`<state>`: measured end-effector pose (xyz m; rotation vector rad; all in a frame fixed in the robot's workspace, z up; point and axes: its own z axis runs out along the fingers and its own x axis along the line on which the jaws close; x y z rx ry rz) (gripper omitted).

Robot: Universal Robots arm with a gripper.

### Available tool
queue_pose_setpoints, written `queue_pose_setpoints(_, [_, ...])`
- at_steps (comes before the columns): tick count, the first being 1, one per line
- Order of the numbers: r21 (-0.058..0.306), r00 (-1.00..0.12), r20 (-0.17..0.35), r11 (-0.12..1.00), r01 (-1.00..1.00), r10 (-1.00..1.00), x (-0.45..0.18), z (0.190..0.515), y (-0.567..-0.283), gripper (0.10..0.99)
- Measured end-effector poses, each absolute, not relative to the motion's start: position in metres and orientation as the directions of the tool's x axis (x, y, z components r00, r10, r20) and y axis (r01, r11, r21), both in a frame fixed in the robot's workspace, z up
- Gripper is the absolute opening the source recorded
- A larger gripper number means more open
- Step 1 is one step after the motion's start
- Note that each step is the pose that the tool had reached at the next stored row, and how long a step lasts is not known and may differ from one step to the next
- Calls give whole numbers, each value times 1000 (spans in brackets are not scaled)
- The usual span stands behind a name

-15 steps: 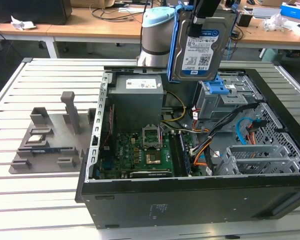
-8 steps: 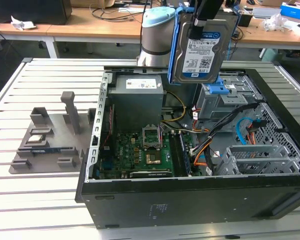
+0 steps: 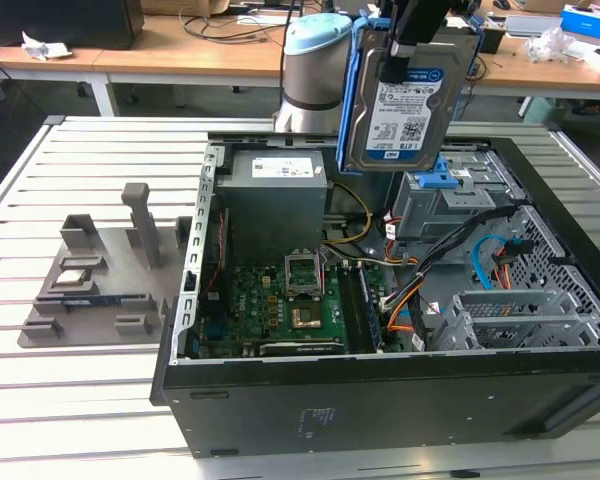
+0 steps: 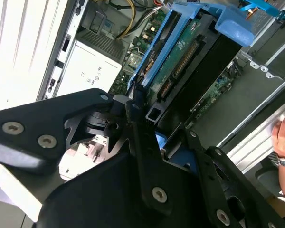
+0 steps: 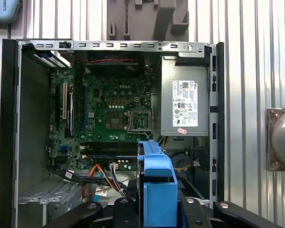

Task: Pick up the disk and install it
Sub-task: 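Pick up the disk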

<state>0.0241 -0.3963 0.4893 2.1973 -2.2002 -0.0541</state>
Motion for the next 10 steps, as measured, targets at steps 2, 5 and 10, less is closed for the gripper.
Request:
queue_pose_setpoints(2, [47,-1,-2,1,-999,-1000,24,489,-404,365])
queue_pose_setpoints(5, [47,-1,-2,1,-999,-1000,24,488,-413,365])
queue_pose_setpoints(10, [47,-1,-2,1,-999,-1000,24,488,-422,365])
